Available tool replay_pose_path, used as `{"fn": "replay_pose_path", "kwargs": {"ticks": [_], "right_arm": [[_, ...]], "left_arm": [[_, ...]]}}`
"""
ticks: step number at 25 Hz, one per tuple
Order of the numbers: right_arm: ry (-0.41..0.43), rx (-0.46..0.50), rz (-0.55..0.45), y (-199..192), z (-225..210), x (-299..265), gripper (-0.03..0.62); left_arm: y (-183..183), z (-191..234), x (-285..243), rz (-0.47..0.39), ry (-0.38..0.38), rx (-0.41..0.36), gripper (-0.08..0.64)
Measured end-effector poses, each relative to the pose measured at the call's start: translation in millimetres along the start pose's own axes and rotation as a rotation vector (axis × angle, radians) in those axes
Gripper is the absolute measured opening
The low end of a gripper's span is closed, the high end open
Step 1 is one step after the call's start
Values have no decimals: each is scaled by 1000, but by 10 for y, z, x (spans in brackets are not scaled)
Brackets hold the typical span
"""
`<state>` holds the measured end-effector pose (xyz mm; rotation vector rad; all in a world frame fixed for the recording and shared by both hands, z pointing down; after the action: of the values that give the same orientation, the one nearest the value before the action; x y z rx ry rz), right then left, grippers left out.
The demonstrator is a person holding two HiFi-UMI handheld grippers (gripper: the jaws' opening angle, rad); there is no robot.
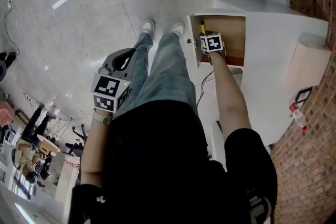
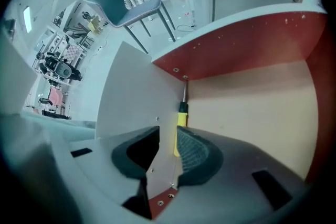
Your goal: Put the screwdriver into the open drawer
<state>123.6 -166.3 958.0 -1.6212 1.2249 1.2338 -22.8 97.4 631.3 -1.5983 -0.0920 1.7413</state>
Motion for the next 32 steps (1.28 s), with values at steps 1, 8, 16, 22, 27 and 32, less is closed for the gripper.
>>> {"fn": "replay_pose_path", "kwargs": {"ticks": [1,8,16,22,27,32], "right_arm": [[0,8,-7,16,27,45,106],[6,41,-125,226,304,531,19],[57,74,-261,526,838,1309,11],[107,83,-390,692,1283,1981,11],[137,91,-506,818,1603,2585,11],[133,106,-626,939,1818,3223,11]], "left_arm": [[18,7,15,-6,1,-1,5],[161,54,150,-58,11,-15,5],[323,139,332,-125,19,-37,5],[488,228,508,-179,45,-86,5],[633,291,653,-229,12,-69,4],[868,319,852,-296,-4,-92,3]]}}
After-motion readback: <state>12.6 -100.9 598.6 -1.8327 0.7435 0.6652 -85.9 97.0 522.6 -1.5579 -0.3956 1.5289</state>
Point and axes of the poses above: the fingertips, and each gripper's own axes: x backward along the fingers, z to its left, y out of its top, the point moved 3 cm from there along x, backward along the fingers, and after that the axes turned 12 degrees about -x, right-handed, at the moved point
